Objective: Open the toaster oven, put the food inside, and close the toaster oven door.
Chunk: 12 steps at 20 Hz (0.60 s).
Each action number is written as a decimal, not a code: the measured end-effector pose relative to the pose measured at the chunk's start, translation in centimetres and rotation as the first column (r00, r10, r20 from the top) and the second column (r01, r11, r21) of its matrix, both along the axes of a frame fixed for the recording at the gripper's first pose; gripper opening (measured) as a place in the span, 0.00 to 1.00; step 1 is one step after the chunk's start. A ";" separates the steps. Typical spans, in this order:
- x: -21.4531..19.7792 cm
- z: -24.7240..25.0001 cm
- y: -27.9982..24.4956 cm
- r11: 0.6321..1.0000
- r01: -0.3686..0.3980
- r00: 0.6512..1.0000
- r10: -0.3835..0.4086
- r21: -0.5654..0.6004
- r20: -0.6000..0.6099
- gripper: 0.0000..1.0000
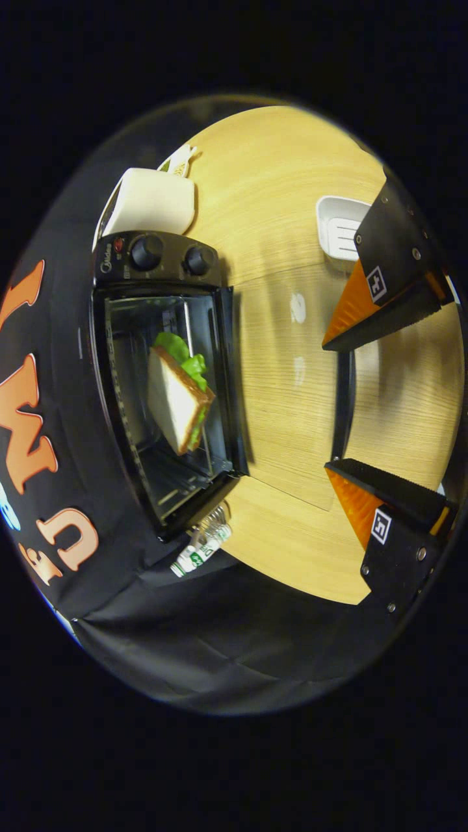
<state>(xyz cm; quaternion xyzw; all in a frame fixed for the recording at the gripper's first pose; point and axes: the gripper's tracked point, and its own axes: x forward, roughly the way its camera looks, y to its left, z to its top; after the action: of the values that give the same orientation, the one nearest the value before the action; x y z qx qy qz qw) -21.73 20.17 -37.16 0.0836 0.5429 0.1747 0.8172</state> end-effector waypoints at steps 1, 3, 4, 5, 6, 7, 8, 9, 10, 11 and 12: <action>-0.9 -0.3 -0.1 1.000 -0.019 1.000 0.019 -0.016 -0.020 0.99; -2.4 -1.3 -0.5 0.997 -0.052 0.997 0.049 -0.053 -0.054 0.99; -3.2 -1.9 -0.5 0.996 -0.062 0.995 0.057 -0.060 -0.080 0.99; -4.2 -2.5 -0.4 0.995 -0.072 0.992 0.065 -0.063 -0.108 0.99; -4.4 -3.0 -0.5 0.995 -0.073 0.991 0.065 -0.071 -0.117 0.99; -4.1 -3.2 -0.7 0.994 -0.074 0.991 0.064 -0.084 -0.116 0.99; -3.8 -3.6 -0.7 0.992 -0.074 0.991 0.063 -0.097 -0.114 0.99; -3.5 -4.2 -0.4 0.992 -0.074 0.991 0.062 -0.101 -0.117 0.99; -3.3 -4.5 0.3 0.993 -0.072 0.990 0.060 -0.091 -0.129 0.99; -3.0 -4.6 0.9 0.994 -0.069 0.990 0.058 -0.080 -0.130 0.99; -2.6 -4.9 1.3 0.994 -0.068 0.989 0.056 -0.088 -0.134 0.99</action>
<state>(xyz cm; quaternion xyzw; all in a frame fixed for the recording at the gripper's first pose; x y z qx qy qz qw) -24.29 21.51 -42.06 0.0402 0.6055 0.1687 0.7767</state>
